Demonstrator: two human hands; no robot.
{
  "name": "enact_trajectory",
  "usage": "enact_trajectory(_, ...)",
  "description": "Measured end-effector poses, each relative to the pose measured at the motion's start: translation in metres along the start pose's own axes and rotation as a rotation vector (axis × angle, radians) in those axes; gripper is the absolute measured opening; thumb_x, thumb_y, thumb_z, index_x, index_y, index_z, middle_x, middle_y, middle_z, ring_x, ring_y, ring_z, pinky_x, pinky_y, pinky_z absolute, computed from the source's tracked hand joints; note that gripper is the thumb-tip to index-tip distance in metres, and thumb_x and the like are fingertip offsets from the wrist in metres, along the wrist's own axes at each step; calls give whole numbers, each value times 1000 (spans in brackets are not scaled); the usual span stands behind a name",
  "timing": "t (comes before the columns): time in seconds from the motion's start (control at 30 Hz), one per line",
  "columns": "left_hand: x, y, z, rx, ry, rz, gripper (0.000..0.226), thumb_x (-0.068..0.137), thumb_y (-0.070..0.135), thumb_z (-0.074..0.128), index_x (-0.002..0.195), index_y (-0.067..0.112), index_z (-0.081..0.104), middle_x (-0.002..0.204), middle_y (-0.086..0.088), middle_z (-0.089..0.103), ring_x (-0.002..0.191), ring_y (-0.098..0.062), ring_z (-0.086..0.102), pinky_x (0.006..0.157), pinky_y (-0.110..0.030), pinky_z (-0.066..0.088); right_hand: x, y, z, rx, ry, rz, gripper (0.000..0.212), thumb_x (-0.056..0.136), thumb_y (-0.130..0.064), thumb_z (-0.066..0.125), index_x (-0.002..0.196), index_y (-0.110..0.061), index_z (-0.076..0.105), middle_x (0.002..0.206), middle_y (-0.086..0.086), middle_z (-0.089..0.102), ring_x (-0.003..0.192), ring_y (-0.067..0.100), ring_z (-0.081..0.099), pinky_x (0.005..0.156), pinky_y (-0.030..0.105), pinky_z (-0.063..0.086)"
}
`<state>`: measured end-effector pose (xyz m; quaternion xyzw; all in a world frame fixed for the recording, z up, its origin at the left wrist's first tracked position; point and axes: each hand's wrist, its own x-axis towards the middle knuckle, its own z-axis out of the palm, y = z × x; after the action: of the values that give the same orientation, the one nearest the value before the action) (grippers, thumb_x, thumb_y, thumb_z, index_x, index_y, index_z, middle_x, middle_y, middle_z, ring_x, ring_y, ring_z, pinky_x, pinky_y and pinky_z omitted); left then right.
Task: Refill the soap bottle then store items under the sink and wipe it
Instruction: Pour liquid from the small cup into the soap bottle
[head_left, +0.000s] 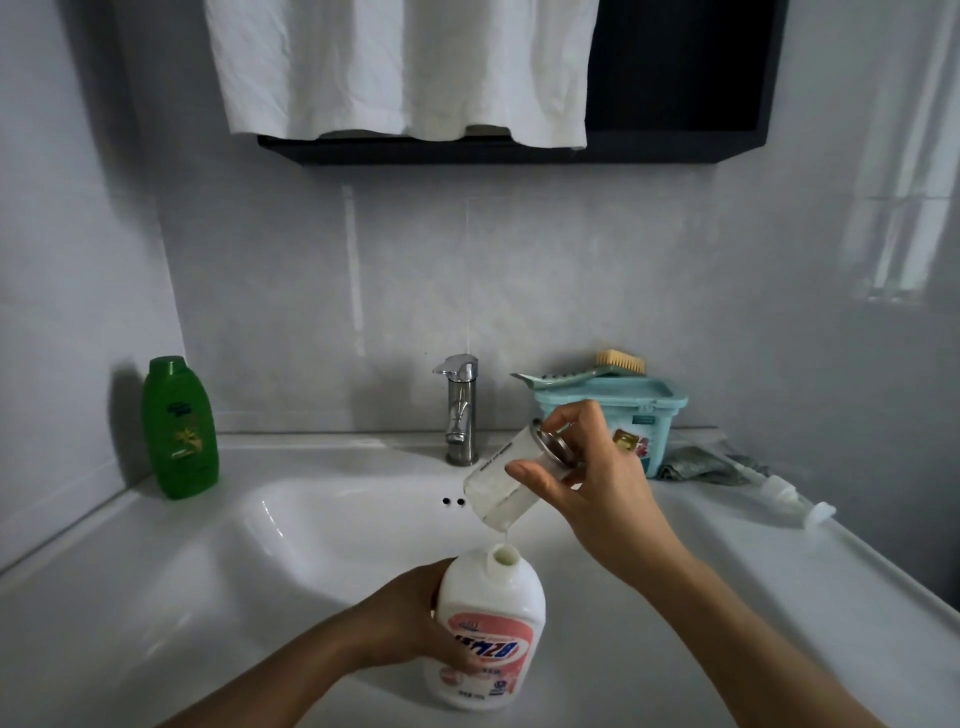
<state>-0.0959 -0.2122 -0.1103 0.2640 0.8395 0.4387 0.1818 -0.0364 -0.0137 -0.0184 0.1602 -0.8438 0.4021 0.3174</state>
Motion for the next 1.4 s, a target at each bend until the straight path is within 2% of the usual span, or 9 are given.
enact_trajectory(0.23, -1, 1, 0, -8, -4, 3, 71, 65, 2, 83, 116, 43, 53, 106, 22, 69, 99, 9, 62, 77, -8, 48, 0, 1, 1, -1, -1, -12, 36, 70, -55, 60, 91, -42, 33, 85, -20, 53, 82, -13, 55, 65, 4, 44)
enact_trajectory(0.4, 0, -1, 0, -18, -7, 2, 71, 64, 2, 83, 114, 44, 54, 107, 22, 70, 102, 5, 63, 82, -13, 50, 0, 1, 1, 17, 2, -20, 39, 71, -52, 61, 96, -36, 35, 86, -21, 52, 85, -18, 53, 64, 2, 43)
enact_trajectory(0.53, 1, -2, 0, -11, -6, 2, 71, 64, 5, 84, 115, 44, 54, 109, 21, 69, 105, 2, 63, 86, -16, 50, 0, 1, 1, 5, 8, -19, 43, 70, -54, 60, 99, -33, 36, 85, -19, 53, 79, -8, 56, 66, 4, 45)
enact_trajectory(0.77, 1, -1, 0, -4, -5, -11, 70, 64, 5, 84, 113, 44, 54, 110, 17, 69, 101, 3, 63, 79, -12, 50, 0, 2, 2, -17, 9, -22, 43, 71, -56, 58, 99, -32, 36, 84, -19, 53, 78, -6, 56, 66, 4, 45)
enact_trajectory(0.97, 2, -1, 1, 21, 1, -20, 67, 64, 11, 86, 113, 43, 55, 110, 18, 69, 104, -1, 62, 86, -16, 51, 0, 4, 3, -30, 34, -58, 45, 71, -60, 56, 99, -31, 36, 79, -12, 55, 80, 1, 55, 66, 13, 48)
enact_trajectory(1.17, 2, -2, 0, 23, 2, -15, 66, 63, 10, 86, 111, 45, 57, 107, 18, 70, 102, -1, 64, 88, -20, 52, -1, 4, 2, -24, 21, -60, 43, 73, -58, 56, 99, -30, 35, 77, -13, 53, 73, -7, 52, 60, 8, 42)
enact_trajectory(1.3, 3, -2, 1, 40, -8, -18, 65, 64, 13, 86, 113, 43, 56, 105, 21, 70, 99, 4, 64, 81, -13, 51, -1, 4, 2, -15, 13, -30, 45, 72, -59, 55, 99, -29, 36, 77, -14, 52, 73, -9, 52, 62, 8, 43)
enact_trajectory(1.4, 3, -1, 1, 53, -14, -18, 66, 64, 16, 87, 118, 41, 56, 108, 18, 70, 100, 3, 64, 81, -14, 51, 0, 3, 2, 3, -4, -12, 45, 72, -57, 56, 100, -28, 36, 80, -15, 53, 75, -12, 52, 63, 7, 44)
